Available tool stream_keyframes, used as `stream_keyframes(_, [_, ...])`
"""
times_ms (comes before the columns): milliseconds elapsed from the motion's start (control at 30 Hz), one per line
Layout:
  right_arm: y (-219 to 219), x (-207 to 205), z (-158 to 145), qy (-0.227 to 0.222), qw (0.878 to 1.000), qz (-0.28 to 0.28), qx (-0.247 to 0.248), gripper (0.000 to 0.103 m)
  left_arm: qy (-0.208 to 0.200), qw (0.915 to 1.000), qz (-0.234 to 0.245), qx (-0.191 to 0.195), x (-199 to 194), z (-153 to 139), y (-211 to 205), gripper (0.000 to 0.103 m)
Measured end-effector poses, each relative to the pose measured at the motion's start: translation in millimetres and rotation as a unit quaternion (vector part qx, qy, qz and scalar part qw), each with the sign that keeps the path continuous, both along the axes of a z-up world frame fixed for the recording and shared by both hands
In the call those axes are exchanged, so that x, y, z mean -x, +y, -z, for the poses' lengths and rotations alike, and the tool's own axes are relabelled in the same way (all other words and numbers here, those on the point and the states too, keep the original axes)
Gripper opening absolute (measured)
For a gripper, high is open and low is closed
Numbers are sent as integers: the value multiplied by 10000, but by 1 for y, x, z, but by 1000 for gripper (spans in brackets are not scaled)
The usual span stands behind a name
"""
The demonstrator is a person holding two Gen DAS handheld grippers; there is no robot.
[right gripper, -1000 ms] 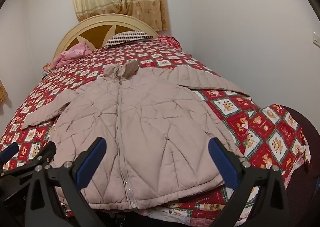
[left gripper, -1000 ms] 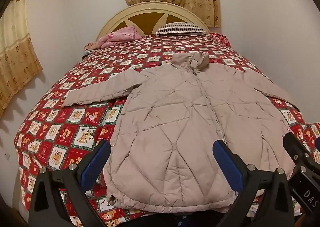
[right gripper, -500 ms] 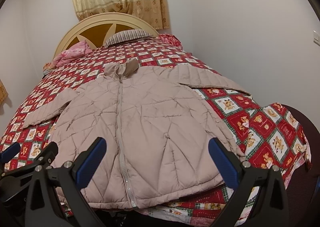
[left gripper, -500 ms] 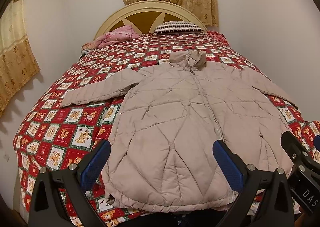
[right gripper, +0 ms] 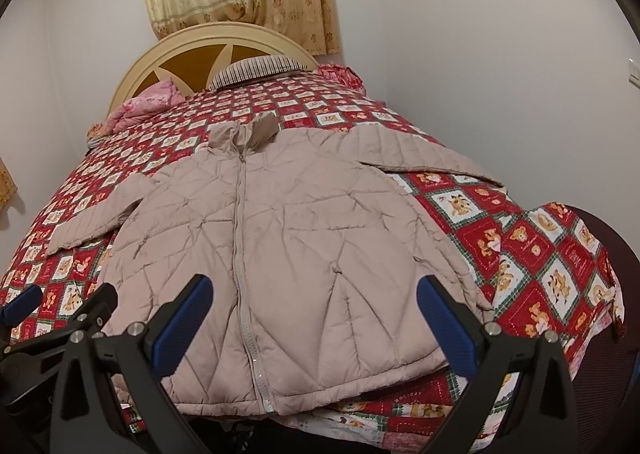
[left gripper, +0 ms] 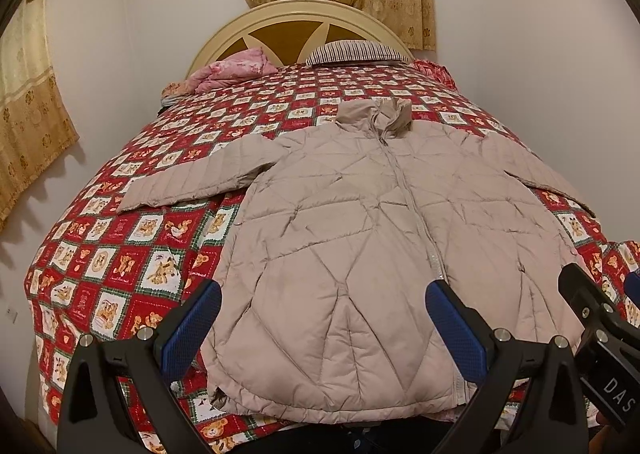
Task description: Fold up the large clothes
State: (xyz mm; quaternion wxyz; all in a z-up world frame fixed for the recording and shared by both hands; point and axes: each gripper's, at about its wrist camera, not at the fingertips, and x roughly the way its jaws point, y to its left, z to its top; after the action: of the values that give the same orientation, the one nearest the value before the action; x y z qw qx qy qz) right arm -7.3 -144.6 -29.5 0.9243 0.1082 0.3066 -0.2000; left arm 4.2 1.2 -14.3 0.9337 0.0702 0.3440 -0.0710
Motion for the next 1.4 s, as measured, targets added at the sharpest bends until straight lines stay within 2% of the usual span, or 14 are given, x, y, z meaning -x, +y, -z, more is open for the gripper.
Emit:
stream_keyframes(600, [-3,-4,6,141,9998,-8,-102,103,169,9998,31,47,-6,7,0,102])
stream_keyframes(767, [-10,-9,10,240,9996,4,-113,103,355,9989,220,204,-17,14,-2,102])
stream_keyframes(900, [-23,-19,16,316,9994,22,-103,103,478,9964,595,370,-46,18,-10,102])
stream_keyframes(1067, [-57,-43,17,386,9987,335,-47,103,-51,9967,552,595,-103,7,-16,102])
stream_keyframes(1200, [-94,-67,21,356,9982,469,-103,102,-118,9979,256,589,-165,11,-16,102])
stream_keyframes(1267, [-120,-77,24,233,9982,522,-187,99,-130,9979,8,632,-193,19,-11,102])
stream_keyframes(1333, [-151,-86,30,139,9973,619,-376,85,-182,9979,-128,609,-214,29,-8,102])
stream_keyframes(1400, [-184,-93,37,162,9946,857,-567,76,-300,9983,-232,449,-232,43,-9,102])
